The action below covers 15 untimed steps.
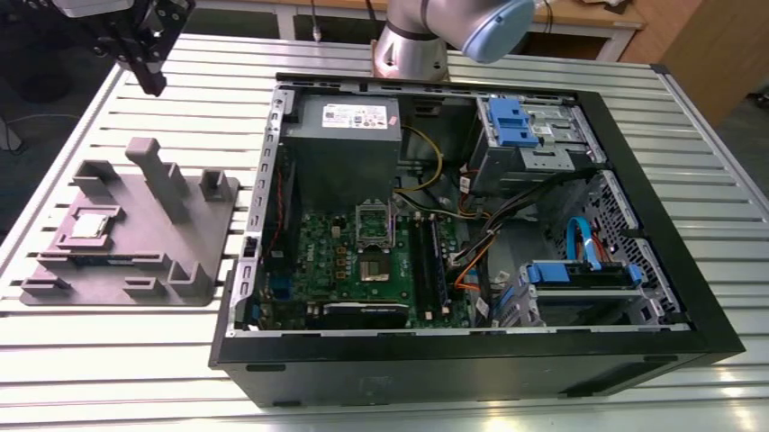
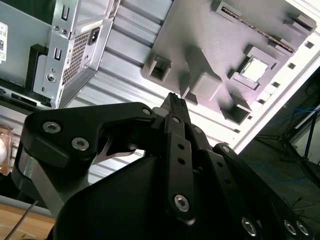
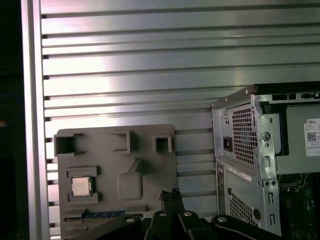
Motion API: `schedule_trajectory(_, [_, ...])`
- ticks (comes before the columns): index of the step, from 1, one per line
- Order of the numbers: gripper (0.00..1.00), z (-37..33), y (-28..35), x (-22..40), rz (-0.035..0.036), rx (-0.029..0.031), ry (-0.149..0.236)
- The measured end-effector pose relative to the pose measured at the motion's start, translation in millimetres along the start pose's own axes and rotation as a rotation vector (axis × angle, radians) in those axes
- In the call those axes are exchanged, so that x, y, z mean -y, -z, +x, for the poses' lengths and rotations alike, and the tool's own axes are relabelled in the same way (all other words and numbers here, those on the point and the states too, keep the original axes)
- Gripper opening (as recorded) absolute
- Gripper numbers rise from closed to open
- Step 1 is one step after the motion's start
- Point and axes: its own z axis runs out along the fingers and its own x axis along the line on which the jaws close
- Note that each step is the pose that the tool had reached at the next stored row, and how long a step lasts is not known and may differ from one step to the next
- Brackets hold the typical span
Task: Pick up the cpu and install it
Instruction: 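Reach for the cpu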
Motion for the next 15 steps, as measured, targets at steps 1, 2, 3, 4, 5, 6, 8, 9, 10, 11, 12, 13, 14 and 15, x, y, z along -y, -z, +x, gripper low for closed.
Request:
schedule_trajectory(1, [0.10, 1.2, -0.1, 0.1, -0.0001, 0.0001, 0.000])
schedule_trajectory(2, [0.10, 2.4, -0.1, 0.2, 0.0000, 0.0000, 0.000])
schedule_trajectory(3, [0.10, 3.4, -0.1, 0.3, 0.0000, 0.0000, 0.000])
schedule_trajectory(4, [0.10, 4.4, -0.2, 0.3, 0.0000, 0.0000, 0.000])
schedule_trajectory(5, [0.10, 5.4, -0.2, 0.4, 0.0000, 0.0000, 0.000])
schedule_trajectory(6, [0.10, 6.4, -0.3, 0.5, -0.0001, 0.0001, 0.000])
schedule_trajectory(8, [0.10, 8.2, -0.3, 0.7, 0.0000, 0.0000, 0.000])
schedule_trajectory(9, [0.10, 9.0, -0.3, 0.7, 0.0000, 0.0001, 0.000])
schedule_trajectory(10, [0.10, 9.5, -0.3, 0.8, 0.0000, 0.0000, 0.000])
schedule_trajectory(11, [0.10, 10.0, -0.3, 0.8, 0.0000, 0.0000, 0.000])
schedule_trajectory(12, [0.10, 10.3, -0.4, 0.8, 0.0000, 0.0000, 0.000])
schedule_trajectory(13, [0.10, 10.6, -0.4, 0.8, 0.0000, 0.0000, 0.000])
schedule_trajectory(14, [0.10, 10.8, -0.4, 0.8, 0.0000, 0.0000, 0.000])
schedule_trajectory(15, [0.10, 11.0, -0.4, 0.9, 0.0000, 0.0000, 0.000])
